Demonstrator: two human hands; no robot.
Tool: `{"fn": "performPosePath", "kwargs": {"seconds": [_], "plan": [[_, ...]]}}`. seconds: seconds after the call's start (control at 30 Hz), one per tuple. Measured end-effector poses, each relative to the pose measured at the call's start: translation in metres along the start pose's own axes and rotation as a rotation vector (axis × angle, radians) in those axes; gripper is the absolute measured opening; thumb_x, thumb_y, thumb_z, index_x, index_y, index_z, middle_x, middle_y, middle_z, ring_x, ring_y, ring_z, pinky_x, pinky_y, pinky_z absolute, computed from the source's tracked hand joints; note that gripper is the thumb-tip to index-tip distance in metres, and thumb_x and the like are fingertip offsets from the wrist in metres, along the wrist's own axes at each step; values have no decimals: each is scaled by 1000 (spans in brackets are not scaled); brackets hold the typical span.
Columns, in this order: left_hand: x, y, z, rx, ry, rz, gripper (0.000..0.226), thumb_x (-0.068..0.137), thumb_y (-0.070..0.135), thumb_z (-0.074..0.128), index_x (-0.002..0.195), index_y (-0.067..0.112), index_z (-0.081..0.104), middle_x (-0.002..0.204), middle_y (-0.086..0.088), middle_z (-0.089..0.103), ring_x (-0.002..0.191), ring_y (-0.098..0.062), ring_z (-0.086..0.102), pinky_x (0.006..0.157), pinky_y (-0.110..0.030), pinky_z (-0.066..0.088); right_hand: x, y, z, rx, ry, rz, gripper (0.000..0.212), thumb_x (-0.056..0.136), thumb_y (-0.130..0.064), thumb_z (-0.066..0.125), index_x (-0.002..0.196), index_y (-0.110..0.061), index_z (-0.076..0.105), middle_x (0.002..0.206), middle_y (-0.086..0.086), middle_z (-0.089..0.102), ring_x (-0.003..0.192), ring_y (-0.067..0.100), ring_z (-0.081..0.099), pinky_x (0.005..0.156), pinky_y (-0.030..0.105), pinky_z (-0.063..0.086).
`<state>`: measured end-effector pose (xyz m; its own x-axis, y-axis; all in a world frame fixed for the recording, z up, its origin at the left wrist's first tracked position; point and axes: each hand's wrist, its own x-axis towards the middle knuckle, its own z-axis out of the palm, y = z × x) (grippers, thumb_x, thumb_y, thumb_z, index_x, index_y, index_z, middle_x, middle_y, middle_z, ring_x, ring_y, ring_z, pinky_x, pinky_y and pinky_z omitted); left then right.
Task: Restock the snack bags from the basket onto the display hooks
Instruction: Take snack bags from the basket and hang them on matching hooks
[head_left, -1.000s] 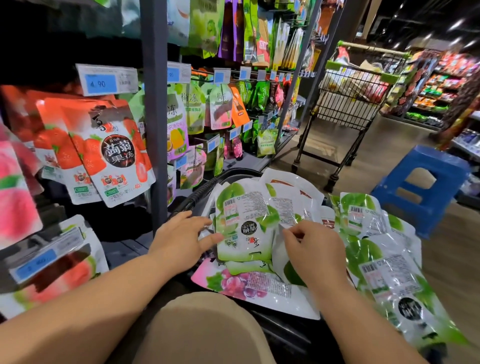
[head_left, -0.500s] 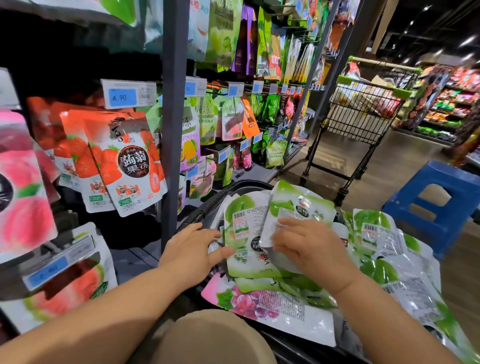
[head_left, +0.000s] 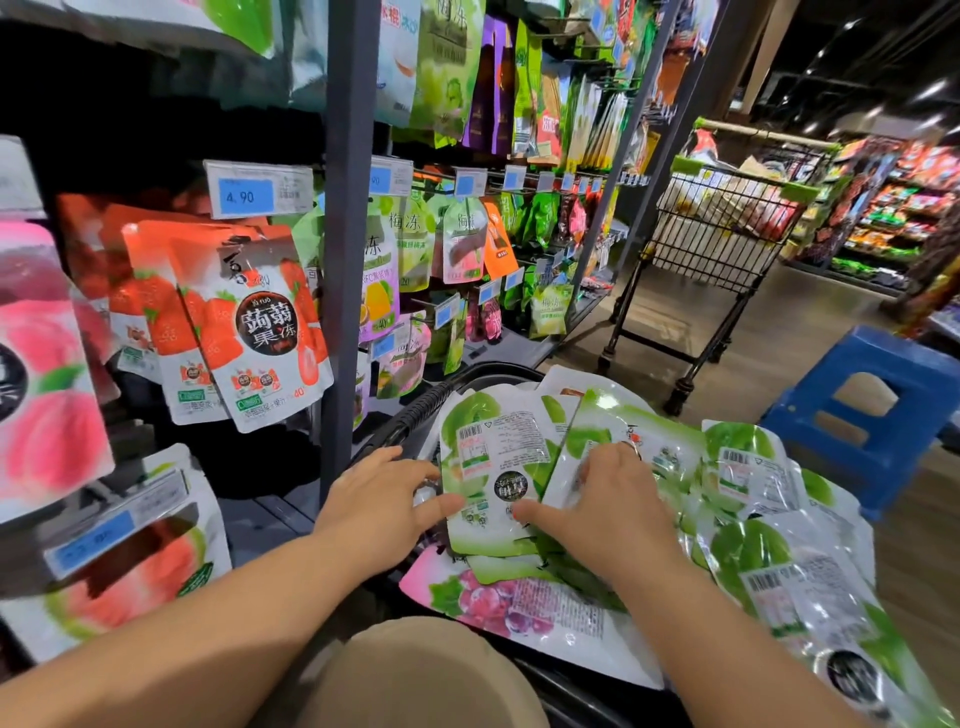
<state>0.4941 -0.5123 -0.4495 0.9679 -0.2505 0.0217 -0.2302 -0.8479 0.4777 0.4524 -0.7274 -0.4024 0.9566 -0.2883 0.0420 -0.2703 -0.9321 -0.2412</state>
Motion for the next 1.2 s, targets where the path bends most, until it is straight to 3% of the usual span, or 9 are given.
{"fn": "performPosePath", "kwargs": {"seconds": [0.17,0.3,0.5,0.67,0.8,0.93,1.07,1.2], "plan": [[0,-1,0,-2,-1,-1,55,89,69,42,132,37,54,144,11,48,149,-9,15,112,-35,26,-3,-4,-3,63,18,-79,80,70,-62,74,131,-26,37,129,-4,49,119,22,48,98,43,45],[1,-1,1,-6,4,-1,54,89,69,43,131,37,55,147,9,46,149,-9,15,113,-36,26,-9,2,-11,93,98,-80,60,81,-38,68,135,-25,45,126,-4,54,109,20,54,86,33,45],[2,-2,3,-14,-3,-2,54,88,70,44,131,39,54,150,8,43,149,-9,14,114,-35,25,-15,-4,-4,-77,144,-145,13,94,-30,49,103,-26,57,102,-8,55,85,18,52,66,31,40],[0,0,1,-20,6,-6,51,90,68,45,129,37,55,149,9,43,149,-9,15,114,-35,24,-13,-5,-3,-124,156,-167,16,96,-22,46,83,-22,55,87,-8,54,78,18,54,63,31,39],[0,2,-1,-12,-7,-19,53,89,69,45,130,36,55,149,8,43,149,-10,16,116,-36,20,-18,4,-14,105,233,-120,20,99,-26,48,80,-24,49,73,-7,56,65,12,51,53,30,38],[0,4,1,60,-22,-32,59,89,73,33,130,35,53,145,11,46,148,-9,16,120,-51,-9,-21,11,-37,463,289,-105,19,96,-20,58,77,-21,56,77,-9,59,74,12,59,61,31,50],[-3,5,4,81,34,-31,113,55,97,-12,131,37,46,133,14,49,142,-9,28,119,-51,-14,-20,13,-49,833,345,-93,15,97,-16,59,83,-12,55,76,5,61,65,21,51,57,30,38],[-3,17,4,2,69,-49,64,91,71,24,135,30,45,130,12,51,134,-10,39,121,-46,-10,-16,11,-42,1050,334,-76,14,99,-19,56,86,-17,55,77,7,54,71,22,50,67,36,43]]}}
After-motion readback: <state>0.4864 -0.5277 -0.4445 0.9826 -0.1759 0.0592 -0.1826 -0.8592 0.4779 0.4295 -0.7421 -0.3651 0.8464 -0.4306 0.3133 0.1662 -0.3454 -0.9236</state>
